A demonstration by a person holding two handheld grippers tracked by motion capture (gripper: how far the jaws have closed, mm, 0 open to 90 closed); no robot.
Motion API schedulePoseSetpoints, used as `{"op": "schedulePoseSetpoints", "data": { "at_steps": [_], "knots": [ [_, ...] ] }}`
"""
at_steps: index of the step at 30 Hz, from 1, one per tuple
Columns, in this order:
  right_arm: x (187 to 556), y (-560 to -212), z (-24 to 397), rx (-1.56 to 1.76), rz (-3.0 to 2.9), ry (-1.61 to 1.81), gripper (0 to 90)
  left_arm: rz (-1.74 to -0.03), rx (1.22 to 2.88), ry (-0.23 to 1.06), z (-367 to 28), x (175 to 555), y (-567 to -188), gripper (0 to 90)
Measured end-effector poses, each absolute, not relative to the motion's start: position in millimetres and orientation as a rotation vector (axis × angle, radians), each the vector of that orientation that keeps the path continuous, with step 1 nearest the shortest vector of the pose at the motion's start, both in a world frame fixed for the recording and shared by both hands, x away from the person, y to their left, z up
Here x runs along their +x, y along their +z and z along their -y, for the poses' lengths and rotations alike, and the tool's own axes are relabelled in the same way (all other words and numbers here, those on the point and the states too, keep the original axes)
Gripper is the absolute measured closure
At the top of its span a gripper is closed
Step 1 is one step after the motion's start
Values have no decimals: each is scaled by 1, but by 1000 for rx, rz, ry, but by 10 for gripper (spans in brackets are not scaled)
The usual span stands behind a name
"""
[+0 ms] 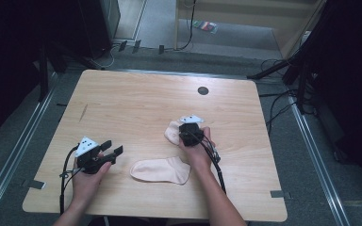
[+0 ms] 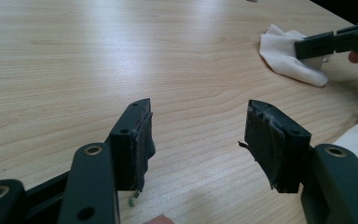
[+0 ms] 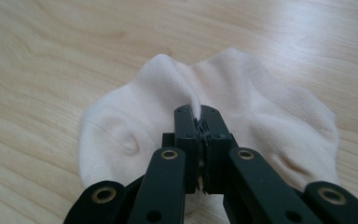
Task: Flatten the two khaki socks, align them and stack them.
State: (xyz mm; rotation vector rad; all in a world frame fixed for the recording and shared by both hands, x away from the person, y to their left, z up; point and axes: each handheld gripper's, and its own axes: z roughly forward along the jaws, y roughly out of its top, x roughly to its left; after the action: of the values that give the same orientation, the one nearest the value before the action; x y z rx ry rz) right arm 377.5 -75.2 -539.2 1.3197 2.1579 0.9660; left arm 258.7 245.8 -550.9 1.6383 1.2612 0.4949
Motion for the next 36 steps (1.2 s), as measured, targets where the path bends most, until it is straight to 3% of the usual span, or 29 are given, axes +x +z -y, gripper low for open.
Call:
{"op": "schedulePoseSetpoints", "data": {
  "at_steps": [12, 15, 22, 28, 30, 31, 32, 36],
  "knots": [
    [332, -472, 94, 1413, -1998, 1213, 882, -1251, 1642, 504, -245, 258, -551, 432],
    [304, -457, 88, 1395, -2009, 1244, 882, -1249, 1640, 507, -245, 258, -551, 433],
    [265, -460, 75, 1411, -2061, 1274, 882, -1243, 1645, 507, -245, 257, -550, 433],
    [241, -489, 53, 1410, -2137, 1270, 879, -1230, 1642, 512, -245, 256, -550, 432],
    [241, -494, 51, 1424, -2152, 1281, 858, -1229, 1642, 513, -245, 256, -550, 431],
    [243, -502, 50, 1421, -2197, 1321, 655, -1226, 1641, 510, -245, 255, -549, 431],
    [243, -504, 52, 1435, -2190, 1349, 598, -1224, 1644, 511, -245, 254, -549, 430],
    [246, -500, 71, 1461, -2122, 1399, 563, -1215, 1635, 503, -245, 252, -546, 429]
  ]
}}
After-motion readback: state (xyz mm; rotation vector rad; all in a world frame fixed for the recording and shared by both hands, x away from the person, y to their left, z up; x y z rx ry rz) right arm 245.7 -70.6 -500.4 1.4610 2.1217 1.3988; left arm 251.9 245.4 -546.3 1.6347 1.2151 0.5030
